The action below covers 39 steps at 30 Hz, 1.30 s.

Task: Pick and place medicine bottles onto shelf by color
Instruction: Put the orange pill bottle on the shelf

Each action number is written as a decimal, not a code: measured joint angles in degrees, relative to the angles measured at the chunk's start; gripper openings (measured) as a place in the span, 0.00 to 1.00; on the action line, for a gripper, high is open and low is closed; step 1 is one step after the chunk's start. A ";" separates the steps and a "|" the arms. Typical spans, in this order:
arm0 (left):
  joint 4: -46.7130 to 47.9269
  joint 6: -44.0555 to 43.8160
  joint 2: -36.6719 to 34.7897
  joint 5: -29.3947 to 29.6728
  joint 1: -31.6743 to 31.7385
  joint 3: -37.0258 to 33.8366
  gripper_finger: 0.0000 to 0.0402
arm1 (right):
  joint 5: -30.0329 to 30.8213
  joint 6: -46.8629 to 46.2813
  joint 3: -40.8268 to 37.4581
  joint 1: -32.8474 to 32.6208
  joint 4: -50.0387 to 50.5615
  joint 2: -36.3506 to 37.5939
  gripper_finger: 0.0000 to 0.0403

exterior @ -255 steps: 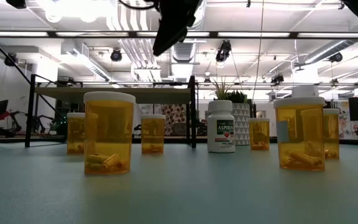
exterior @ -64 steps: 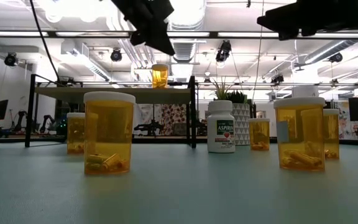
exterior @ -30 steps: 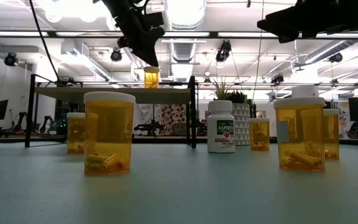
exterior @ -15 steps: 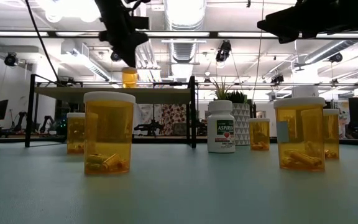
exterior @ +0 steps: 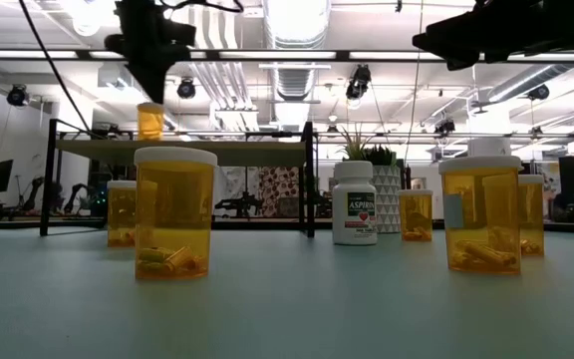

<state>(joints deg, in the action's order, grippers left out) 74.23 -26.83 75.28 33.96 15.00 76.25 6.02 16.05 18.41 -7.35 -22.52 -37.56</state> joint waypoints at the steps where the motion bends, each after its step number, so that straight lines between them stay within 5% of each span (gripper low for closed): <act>1: 0.53 -0.25 -0.26 -0.01 0.00 0.00 0.00 | 0.00 0.00 0.00 0.00 0.00 0.00 0.46; 19: -6.85 1.85 -1.83 -0.80 0.00 0.76 0.00 | 0.02 0.54 0.00 0.00 0.00 0.00 0.46; 39: 4.86 -4.42 -1.35 -0.68 0.00 -0.90 0.00 | 0.02 0.46 0.00 0.00 0.07 0.00 0.46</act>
<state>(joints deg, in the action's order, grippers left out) 79.09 -31.24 73.93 33.28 15.00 75.35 6.04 16.51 18.41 -7.35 -22.46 -37.56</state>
